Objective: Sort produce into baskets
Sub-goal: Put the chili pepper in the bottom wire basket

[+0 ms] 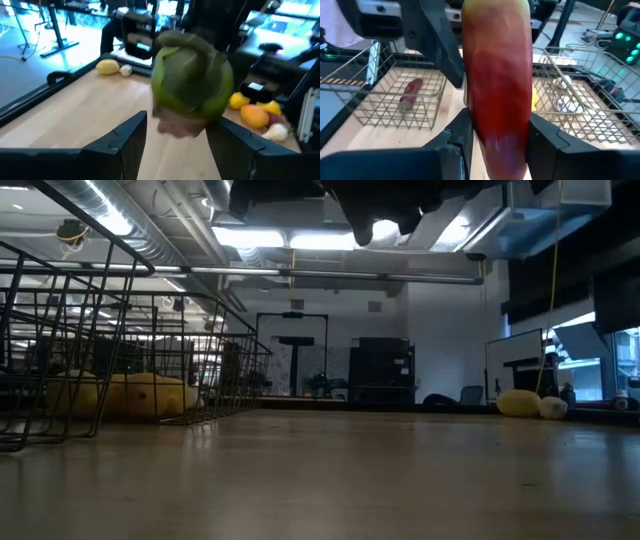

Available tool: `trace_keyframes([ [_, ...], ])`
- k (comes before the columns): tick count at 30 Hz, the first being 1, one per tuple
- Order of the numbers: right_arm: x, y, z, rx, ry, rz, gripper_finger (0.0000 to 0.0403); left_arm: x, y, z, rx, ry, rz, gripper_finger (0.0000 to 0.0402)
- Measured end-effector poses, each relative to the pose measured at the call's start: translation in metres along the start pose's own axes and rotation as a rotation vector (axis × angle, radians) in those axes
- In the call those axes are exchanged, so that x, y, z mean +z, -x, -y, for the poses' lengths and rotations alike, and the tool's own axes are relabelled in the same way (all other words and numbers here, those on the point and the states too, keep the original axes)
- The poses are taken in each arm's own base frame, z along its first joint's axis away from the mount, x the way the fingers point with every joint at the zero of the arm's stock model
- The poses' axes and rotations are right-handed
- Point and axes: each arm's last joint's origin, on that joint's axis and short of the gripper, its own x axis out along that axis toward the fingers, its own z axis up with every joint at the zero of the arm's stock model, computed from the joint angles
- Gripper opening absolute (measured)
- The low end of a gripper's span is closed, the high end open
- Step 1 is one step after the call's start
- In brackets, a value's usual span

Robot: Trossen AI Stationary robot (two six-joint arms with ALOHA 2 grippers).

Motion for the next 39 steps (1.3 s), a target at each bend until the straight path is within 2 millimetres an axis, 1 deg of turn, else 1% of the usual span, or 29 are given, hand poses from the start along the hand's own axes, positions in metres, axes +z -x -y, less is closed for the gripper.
trace_keyframes([
  [6,-0.002,-0.008,-0.002,0.015,-0.005,0.029,0.0126,0.004,0.001,0.002,-0.018,0.026,0.036,0.0198],
  [10,-0.006,-0.014,-0.003,0.012,-0.005,0.03,0.0126,0.006,0.001,0.002,-0.024,0.04,0.056,0.0198],
  [13,-0.008,-0.015,-0.003,0.018,-0.002,0.017,0.0126,0.006,0.001,0.002,-0.023,0.039,0.056,0.0196],
  [16,-0.008,-0.016,-0.004,0.027,-0.004,0.022,0.0126,0.006,0.001,0.002,-0.023,0.028,0.049,0.0178],
  [20,-0.009,-0.016,-0.004,0.033,-0.005,0.021,0.013,0.005,0.002,0.003,-0.025,0.004,0.049,0.0135],
  [24,-0.009,-0.016,-0.004,0.038,-0.009,0.022,0.0147,0.005,0.002,0.004,-0.029,-0.009,0.051,0.013],
  [28,-0.009,-0.015,-0.004,0.059,-0.007,0.006,0.0184,0.006,0.004,0.005,-0.038,-0.028,0.047,0.0135],
  [30,-0.01,-0.01,-0.003,0.061,0.005,-0.034,0.0204,0.008,0.008,0.005,-0.045,-0.059,0.048,0.0145],
  [34,-0.005,0.011,0.001,0.063,0.018,-0.109,0.0233,0.014,0.022,0.005,-0.064,-0.098,0.041,0.015],
  [39,-0.004,0.034,0.005,0.068,0.008,-0.218,0.0245,0.023,0.046,0.004,-0.103,-0.108,0.02,0.014],
])
